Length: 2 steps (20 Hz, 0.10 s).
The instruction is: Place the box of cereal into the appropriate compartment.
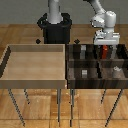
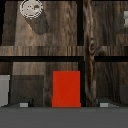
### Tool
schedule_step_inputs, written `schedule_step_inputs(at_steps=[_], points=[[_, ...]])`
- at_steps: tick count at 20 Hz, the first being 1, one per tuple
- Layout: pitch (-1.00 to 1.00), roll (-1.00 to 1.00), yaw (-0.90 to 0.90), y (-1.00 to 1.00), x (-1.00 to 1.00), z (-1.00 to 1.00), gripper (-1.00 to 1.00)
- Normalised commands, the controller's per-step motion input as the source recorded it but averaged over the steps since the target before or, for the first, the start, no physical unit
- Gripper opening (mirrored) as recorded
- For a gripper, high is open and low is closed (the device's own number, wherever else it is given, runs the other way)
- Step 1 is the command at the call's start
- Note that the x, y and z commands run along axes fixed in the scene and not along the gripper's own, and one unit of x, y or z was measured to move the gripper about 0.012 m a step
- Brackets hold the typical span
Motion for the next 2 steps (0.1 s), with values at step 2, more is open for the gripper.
schedule_step_inputs(at_steps=[2], points=[[0.00,0.00,0.00,0.00,0.00,0.00,1.00]])
